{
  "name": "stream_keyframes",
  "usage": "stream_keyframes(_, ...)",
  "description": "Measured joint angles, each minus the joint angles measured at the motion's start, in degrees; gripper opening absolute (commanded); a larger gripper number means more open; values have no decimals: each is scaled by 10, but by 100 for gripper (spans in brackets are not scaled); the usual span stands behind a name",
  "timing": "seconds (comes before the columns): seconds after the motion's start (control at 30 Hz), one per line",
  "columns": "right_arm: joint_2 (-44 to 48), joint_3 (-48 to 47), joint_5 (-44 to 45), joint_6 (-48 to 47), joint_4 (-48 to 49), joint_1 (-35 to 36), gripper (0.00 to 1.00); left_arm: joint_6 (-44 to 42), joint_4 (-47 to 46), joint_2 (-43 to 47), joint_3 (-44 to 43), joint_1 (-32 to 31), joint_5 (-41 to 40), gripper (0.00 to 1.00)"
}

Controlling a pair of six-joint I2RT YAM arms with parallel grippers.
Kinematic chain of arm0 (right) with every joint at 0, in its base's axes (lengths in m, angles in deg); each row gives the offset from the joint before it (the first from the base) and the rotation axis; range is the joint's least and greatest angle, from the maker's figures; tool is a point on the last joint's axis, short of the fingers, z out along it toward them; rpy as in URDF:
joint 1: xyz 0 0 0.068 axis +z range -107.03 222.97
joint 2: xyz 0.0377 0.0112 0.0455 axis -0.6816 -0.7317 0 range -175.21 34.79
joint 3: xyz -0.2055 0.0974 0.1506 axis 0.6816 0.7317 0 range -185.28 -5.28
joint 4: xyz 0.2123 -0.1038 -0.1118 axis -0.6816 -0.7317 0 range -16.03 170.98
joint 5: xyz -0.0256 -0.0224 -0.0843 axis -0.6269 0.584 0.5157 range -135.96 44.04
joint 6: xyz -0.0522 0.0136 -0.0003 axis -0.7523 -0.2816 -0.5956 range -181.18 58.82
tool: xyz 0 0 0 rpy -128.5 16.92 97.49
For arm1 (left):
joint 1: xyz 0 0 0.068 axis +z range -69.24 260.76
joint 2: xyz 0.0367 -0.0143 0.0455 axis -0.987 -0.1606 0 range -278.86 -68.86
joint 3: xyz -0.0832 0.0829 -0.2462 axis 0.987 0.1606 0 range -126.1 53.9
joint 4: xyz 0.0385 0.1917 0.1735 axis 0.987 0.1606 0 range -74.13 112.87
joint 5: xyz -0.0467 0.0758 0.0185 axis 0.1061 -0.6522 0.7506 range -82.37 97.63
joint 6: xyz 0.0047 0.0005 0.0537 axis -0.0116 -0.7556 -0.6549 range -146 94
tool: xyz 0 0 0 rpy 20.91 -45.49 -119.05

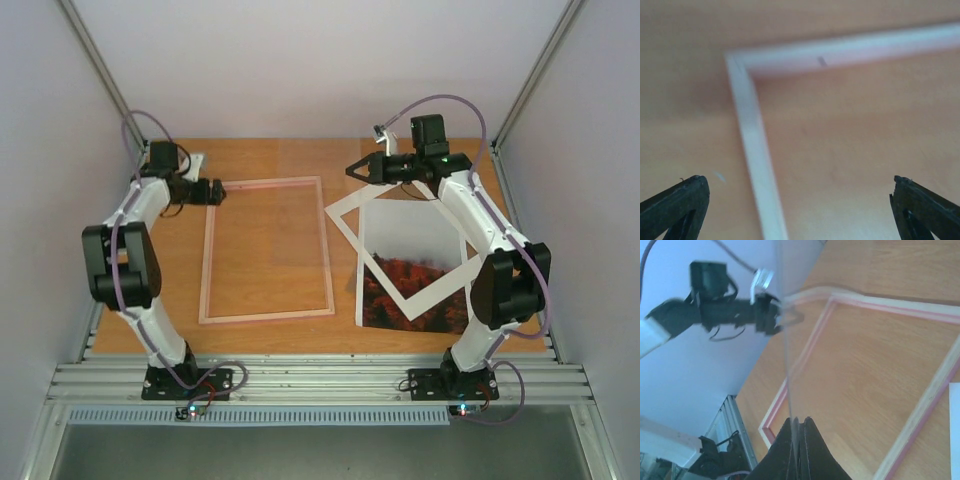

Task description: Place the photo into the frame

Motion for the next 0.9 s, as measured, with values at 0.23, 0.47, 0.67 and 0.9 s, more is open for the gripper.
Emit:
stream_keyframes(0.23, 22, 5, -8, -30, -36, -1, 1, -37, -23, -164, -187, -7, -103, 99)
stream_keyframes(0.47, 36, 25, 3, -55, -69, 0, 1, -53, -14, -255, -247, -38, -139, 98)
stream_keyframes(0.67, 41, 30, 14, -66, -83, -4, 1, -53, 0, -308, -322, -63, -170, 97)
stream_keyframes(0.9, 41, 30, 14, -71, -90, -12, 1, -61, 8, -319, -345, -90, -205, 96)
